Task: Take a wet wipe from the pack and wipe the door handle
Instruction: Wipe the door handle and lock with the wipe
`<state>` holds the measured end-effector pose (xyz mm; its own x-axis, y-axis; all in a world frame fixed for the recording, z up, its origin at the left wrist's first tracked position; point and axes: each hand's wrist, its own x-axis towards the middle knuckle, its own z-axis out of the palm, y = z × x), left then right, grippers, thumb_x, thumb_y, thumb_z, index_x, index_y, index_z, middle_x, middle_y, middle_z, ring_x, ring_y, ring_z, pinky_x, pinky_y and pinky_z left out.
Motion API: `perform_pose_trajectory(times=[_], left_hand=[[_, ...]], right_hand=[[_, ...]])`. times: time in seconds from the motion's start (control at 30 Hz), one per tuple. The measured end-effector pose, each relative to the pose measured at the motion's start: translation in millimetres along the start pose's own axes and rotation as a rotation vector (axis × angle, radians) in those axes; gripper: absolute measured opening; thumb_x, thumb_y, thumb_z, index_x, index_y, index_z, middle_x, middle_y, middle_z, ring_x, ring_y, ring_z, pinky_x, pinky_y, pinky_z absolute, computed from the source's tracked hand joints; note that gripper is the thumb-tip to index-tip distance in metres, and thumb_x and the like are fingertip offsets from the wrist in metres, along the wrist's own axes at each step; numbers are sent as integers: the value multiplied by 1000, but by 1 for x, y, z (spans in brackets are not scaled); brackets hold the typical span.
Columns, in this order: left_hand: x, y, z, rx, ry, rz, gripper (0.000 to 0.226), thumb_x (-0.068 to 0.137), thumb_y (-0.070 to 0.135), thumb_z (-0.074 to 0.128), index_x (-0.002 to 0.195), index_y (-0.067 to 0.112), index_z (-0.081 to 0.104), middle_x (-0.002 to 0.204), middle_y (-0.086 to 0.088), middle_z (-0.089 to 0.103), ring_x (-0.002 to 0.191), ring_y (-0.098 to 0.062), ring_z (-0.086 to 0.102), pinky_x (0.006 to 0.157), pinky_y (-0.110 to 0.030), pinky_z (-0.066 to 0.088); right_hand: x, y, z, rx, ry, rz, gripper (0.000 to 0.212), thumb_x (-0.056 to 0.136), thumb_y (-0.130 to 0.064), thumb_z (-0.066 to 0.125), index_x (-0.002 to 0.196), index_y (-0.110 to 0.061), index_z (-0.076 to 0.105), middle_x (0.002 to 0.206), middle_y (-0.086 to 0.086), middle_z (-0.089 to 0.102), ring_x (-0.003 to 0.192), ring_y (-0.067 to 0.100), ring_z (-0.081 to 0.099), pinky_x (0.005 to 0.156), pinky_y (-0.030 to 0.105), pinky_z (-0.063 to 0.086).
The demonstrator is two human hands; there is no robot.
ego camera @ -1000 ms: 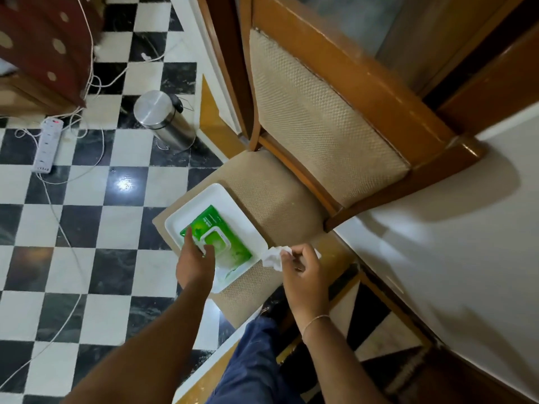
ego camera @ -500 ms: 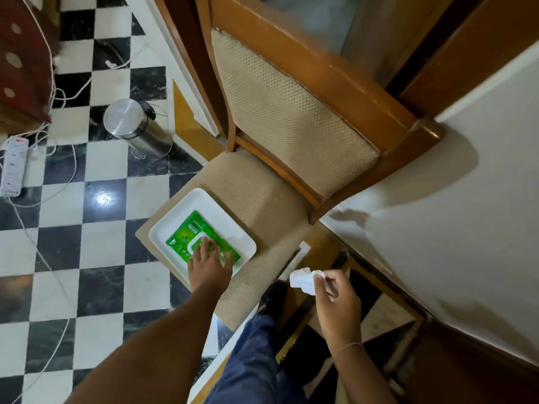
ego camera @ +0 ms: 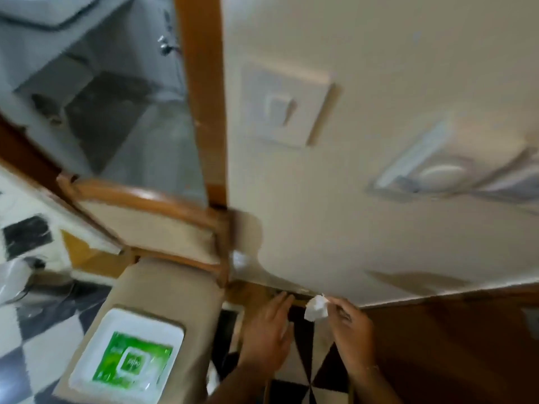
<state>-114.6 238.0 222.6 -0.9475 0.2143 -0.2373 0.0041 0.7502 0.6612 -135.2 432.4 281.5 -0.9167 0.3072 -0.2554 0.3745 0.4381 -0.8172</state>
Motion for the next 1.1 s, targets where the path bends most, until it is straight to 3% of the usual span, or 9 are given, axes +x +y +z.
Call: perform_pose_trajectory(times=[0.23,0.37,0.5,0.57,0.7,0.77,0.9,1.0,1.1], left_hand=[[70,238,-51,-283,-44,547,52,109,47,54,160,33,52,157,11,59,145,-6,53,124,-28,41],[89,347,-74,-431,-140,681,24,101,38,72,119,25,82,116,9,79,112,-6,72,103,-33,57],[89,432,-89,-557,-220,778,10,92,24,86,98,18,82,100,5,80,102,-11,75,96,-20,56],[88,468,-97,-645,-324,768,6,94,17,84,92,19,79,99,-4,81,100,-18,78,95,-19,56],[84,528,-106,-841,-544,609,11,95,18,83,102,17,75,110,-12,82,110,-31,79,100,-40,64],[82,547,-104,-922,-635,544,29,95,16,83,121,16,72,120,-9,82,117,-32,78,106,-49,62],[81,563,-98,-983,-686,500,43,92,23,85,131,35,73,125,3,82,117,-22,79,101,-44,64],[86,562,-91,-1108,-676,456,38,97,21,80,133,33,74,133,3,79,121,-20,78,100,-42,65],[82,565,-80,-1078,-604,468,35,99,23,77,131,37,75,135,2,78,122,-19,77,101,-41,65]], right_hand=[[-11,-60,-171,34,390,-228,35,92,0,77,103,-33,84,105,-18,71,100,1,71,83,4,50],[-17,-99,-265,103,603,-336,37,93,-2,77,99,-39,81,102,-12,77,100,5,75,87,13,57],[-29,-136,-340,203,700,-373,38,94,-14,79,108,-49,76,111,-20,78,108,-3,71,90,14,59],[-34,-152,-371,220,715,-386,37,94,-14,79,116,-44,76,112,-18,79,107,-2,72,87,13,59],[-50,-175,-432,162,813,-433,28,94,-5,77,119,-15,80,111,-1,82,99,-2,75,85,10,58],[-59,-181,-450,124,826,-443,24,95,-7,77,116,-17,82,110,-6,81,99,-8,73,84,8,57],[-70,-181,-473,206,925,-449,24,98,-7,73,106,-28,81,97,-22,79,97,-8,73,78,8,57],[-73,-175,-479,385,985,-396,28,103,-11,65,101,-33,81,97,-25,78,96,-7,71,72,10,58],[-71,-171,-478,565,873,-311,24,108,-22,58,106,-36,77,103,-21,75,96,5,73,69,17,60]])
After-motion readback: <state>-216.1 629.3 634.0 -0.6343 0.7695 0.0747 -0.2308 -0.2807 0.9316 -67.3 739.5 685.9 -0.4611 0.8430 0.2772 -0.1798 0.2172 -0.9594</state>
